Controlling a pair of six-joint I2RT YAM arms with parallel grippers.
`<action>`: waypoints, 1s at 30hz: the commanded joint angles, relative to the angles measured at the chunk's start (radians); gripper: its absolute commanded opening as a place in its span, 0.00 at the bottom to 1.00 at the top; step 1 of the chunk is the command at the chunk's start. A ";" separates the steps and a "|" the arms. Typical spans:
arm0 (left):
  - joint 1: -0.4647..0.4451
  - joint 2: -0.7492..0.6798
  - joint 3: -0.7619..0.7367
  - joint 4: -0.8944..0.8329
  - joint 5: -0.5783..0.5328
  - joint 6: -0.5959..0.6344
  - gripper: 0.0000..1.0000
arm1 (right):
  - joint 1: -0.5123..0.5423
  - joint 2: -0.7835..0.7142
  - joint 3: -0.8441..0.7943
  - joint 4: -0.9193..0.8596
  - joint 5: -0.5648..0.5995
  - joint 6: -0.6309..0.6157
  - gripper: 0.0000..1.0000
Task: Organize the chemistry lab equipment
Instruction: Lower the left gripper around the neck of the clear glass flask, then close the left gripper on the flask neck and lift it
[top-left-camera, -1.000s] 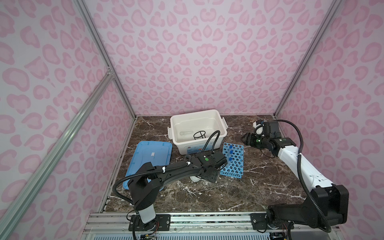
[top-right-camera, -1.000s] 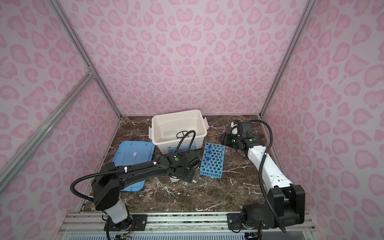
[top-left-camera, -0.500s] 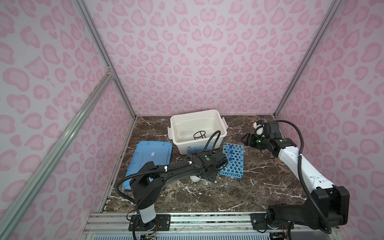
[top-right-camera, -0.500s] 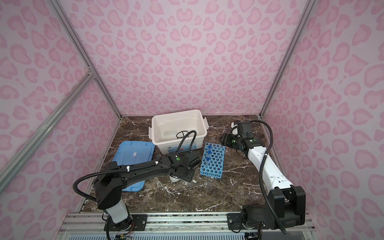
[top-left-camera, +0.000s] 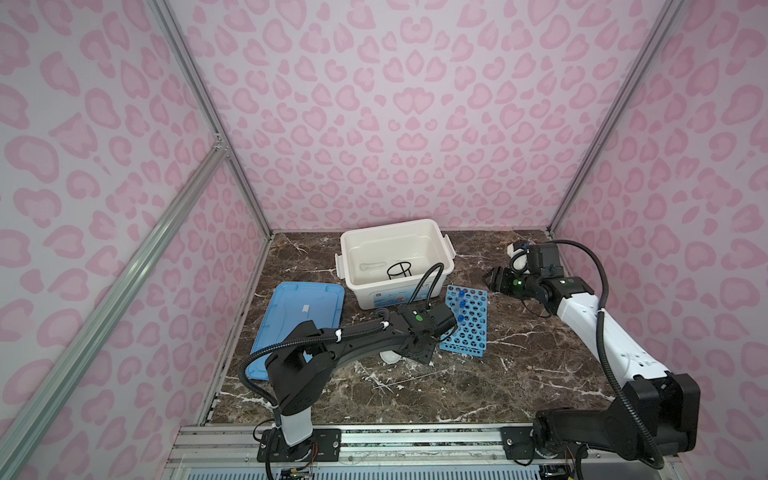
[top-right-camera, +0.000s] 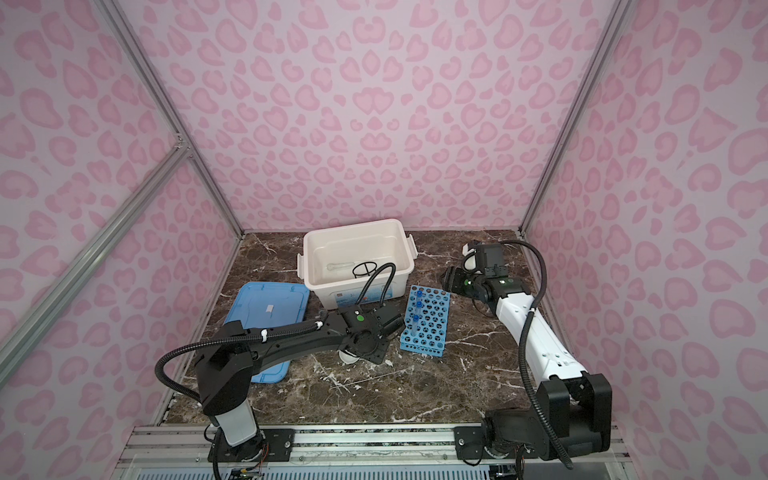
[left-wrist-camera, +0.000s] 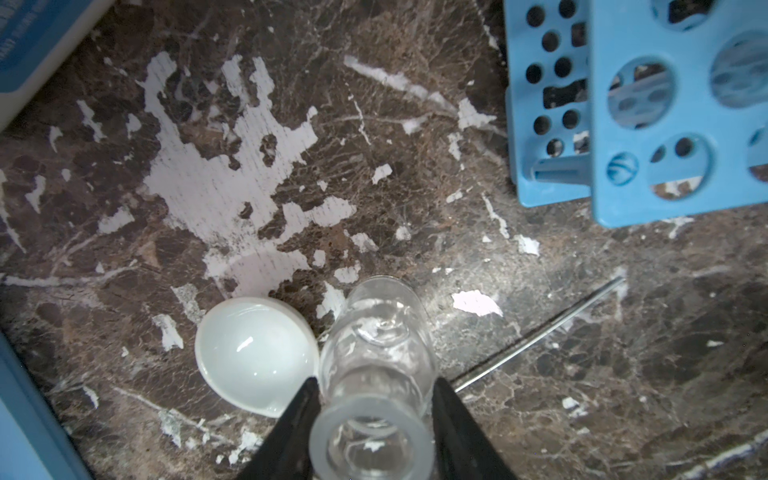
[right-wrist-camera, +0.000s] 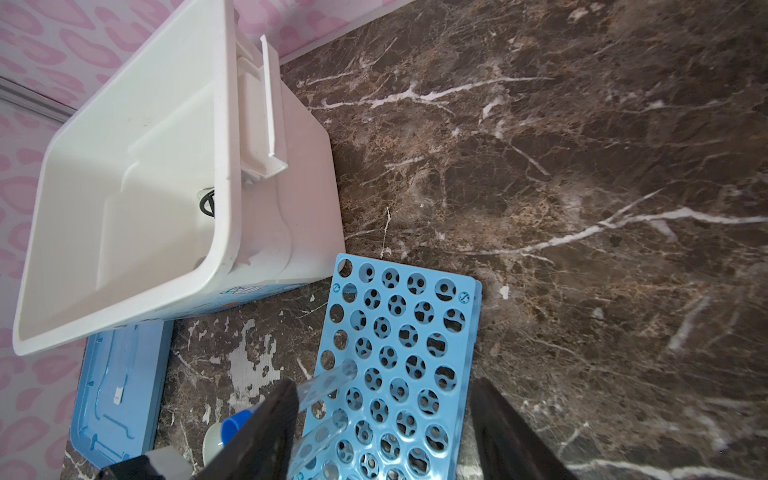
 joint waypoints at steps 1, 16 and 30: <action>-0.001 0.005 0.034 -0.009 -0.019 -0.002 0.46 | -0.001 -0.004 -0.007 -0.007 0.008 -0.010 0.68; -0.001 0.009 0.028 -0.019 -0.015 0.003 0.42 | -0.005 -0.003 -0.015 0.001 0.005 -0.007 0.68; -0.001 0.016 0.030 -0.018 -0.008 0.010 0.44 | -0.011 -0.003 -0.023 0.004 0.003 -0.006 0.68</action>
